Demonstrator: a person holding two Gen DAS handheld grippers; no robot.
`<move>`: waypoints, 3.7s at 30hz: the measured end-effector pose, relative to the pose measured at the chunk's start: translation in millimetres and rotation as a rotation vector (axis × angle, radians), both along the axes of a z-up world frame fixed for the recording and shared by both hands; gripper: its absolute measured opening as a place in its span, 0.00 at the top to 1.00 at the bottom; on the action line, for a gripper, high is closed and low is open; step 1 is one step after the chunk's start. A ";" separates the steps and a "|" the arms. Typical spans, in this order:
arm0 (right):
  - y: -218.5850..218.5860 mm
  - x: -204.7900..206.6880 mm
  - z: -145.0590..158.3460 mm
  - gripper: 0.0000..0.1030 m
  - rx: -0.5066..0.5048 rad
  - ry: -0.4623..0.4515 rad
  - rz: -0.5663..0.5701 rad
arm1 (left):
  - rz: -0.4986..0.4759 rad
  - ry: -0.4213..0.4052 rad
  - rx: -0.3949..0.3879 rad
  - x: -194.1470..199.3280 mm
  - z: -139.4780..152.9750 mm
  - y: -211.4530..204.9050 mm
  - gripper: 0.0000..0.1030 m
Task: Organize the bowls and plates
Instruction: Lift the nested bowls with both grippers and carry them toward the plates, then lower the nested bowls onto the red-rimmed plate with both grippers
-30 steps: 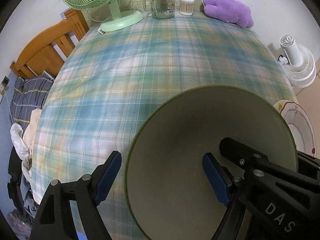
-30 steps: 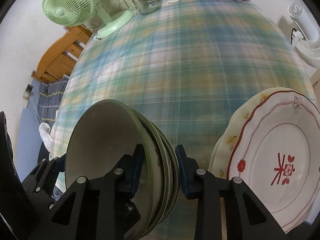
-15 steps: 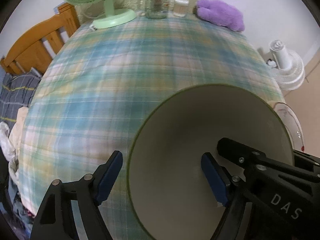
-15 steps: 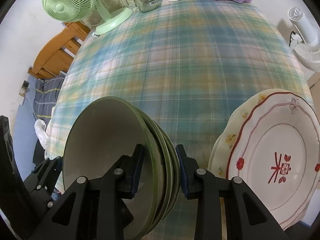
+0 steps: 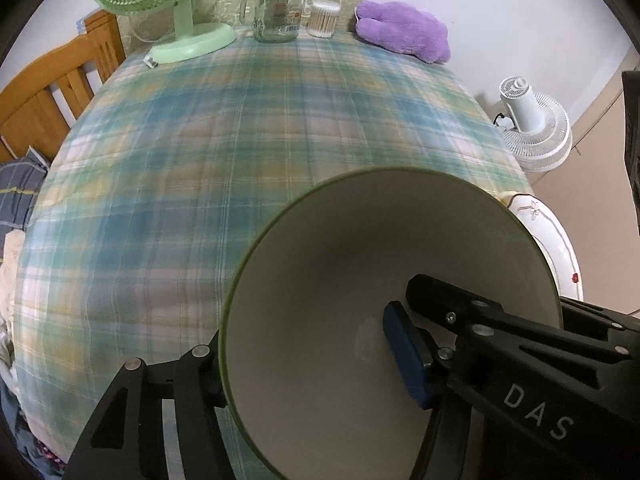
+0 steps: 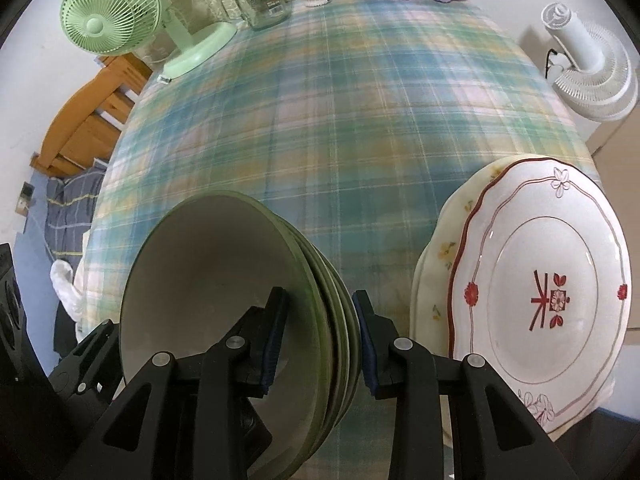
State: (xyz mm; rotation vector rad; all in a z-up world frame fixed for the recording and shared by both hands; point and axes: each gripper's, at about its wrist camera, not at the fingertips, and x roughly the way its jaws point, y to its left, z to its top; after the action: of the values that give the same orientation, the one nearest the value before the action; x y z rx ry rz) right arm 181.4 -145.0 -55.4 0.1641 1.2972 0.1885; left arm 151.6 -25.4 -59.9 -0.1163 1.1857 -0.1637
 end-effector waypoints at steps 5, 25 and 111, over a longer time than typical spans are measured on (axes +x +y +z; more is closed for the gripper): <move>6.7 -6.2 3.2 0.63 -0.019 0.001 0.000 | -0.015 0.030 -0.021 -5.6 2.1 7.5 0.39; 23.3 -40.7 65.5 0.63 -0.059 -0.095 -0.116 | -0.137 -0.040 -0.033 -18.8 61.4 21.9 0.40; -190.2 17.0 28.8 0.58 -0.038 -0.047 0.041 | 0.030 0.006 0.042 14.9 28.9 -191.0 0.43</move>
State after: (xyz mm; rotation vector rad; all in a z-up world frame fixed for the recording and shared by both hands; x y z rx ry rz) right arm 198.4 -335.2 -26.6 0.1006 1.2573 0.2017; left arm 166.4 -216.4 -31.0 -0.0976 1.1923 -0.1127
